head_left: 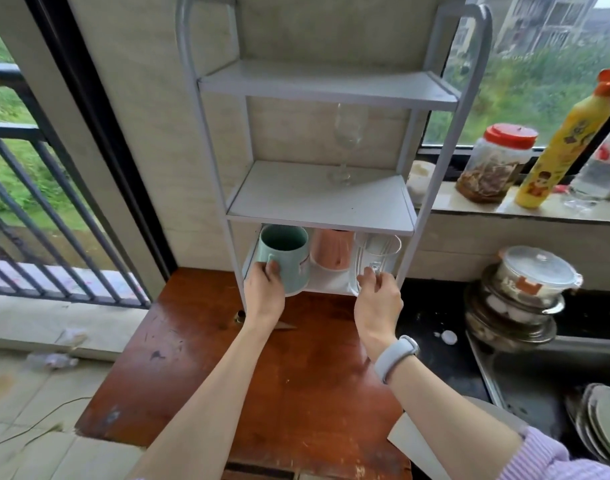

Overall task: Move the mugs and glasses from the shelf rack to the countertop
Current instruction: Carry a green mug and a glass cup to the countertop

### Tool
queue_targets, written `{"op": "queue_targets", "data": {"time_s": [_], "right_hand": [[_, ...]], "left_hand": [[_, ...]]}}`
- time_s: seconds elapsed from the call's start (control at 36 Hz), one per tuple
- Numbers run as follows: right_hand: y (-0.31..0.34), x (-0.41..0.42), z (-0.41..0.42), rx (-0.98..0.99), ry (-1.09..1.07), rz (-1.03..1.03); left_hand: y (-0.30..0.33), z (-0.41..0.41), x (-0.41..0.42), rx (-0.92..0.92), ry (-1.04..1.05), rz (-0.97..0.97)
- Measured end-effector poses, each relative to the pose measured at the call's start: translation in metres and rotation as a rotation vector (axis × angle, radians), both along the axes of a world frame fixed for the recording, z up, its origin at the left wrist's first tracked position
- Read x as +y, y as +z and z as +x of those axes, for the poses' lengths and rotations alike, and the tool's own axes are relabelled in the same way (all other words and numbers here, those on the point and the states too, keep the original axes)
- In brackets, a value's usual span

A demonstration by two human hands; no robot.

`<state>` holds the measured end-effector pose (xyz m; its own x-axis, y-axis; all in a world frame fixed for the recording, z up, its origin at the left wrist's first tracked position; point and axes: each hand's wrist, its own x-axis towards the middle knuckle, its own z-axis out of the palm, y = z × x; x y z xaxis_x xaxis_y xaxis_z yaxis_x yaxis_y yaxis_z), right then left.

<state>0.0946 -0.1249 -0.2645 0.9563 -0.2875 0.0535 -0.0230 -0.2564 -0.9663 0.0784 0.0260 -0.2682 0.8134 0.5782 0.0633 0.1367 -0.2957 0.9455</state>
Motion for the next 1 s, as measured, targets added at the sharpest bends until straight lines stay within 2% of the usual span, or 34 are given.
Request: {"op": "queue_targets", "data": {"time_s": [0.22, 0.39, 0.53, 0.78, 1.0], "right_hand": [[0.002, -0.019, -0.037, -0.001, 0.040, -0.013], [0.000, -0.067, -0.084, 0.029, 0.104, 0.074], [-0.007, -0.129, -0.123, 0.072, 0.087, 0.131], [-0.028, -0.297, -0.186, 0.092, -0.205, 0.141], [-0.033, -0.501, -0.289, 0.066, -0.513, 0.192]], "left_hand": [[0.017, -0.040, -0.009, -0.040, 0.027, 0.150], [0.014, -0.086, -0.033, -0.074, -0.102, 0.212], [0.010, -0.112, -0.079, -0.037, -0.251, 0.179], [0.014, -0.124, -0.242, -0.037, -0.609, 0.214], [0.007, -0.155, -0.483, -0.065, -0.872, 0.241]]}}
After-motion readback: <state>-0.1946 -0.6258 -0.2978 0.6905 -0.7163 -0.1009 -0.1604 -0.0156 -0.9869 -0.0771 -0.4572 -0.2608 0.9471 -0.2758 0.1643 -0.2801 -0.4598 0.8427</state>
